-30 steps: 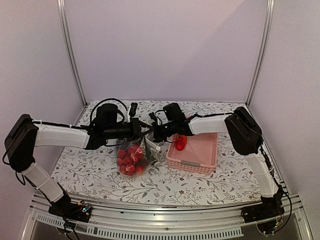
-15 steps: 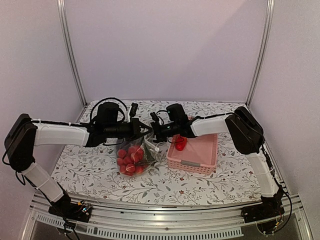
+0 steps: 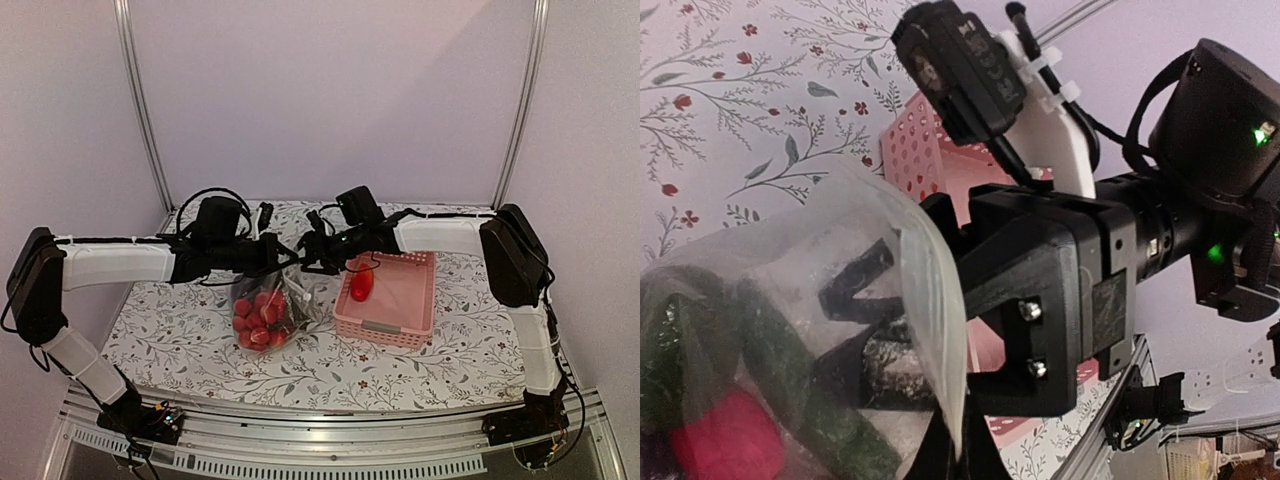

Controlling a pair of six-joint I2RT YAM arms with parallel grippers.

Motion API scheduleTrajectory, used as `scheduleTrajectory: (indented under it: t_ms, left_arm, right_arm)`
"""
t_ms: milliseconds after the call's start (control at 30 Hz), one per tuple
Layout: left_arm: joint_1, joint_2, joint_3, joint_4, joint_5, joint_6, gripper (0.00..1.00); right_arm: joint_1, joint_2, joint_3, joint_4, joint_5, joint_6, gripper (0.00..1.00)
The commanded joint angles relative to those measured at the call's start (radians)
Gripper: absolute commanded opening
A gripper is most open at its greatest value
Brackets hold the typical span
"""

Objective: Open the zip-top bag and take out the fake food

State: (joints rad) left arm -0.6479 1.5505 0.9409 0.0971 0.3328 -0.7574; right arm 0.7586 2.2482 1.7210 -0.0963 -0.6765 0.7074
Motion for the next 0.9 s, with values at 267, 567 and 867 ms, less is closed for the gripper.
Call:
scheduleTrajectory:
  t_ms: [267, 567, 867]
  left_arm:
    - [-0.056, 0.047, 0.02, -0.052, -0.096, 0.025, 0.0]
    - [-0.065, 0.061, -0.06, 0.034, -0.158, -0.068, 0.0]
    - [-0.062, 0.044, -0.097, 0.061, -0.192, -0.091, 0.0]
  right_arm:
    - [0.002, -0.002, 0.096, -0.399, 0.07, -0.157, 0.46]
    - [0.04, 0.146, 0.238, -0.497, 0.121, -0.212, 0.33]
    - [0.072, 0.252, 0.331, -0.562, 0.206, -0.223, 0.38]
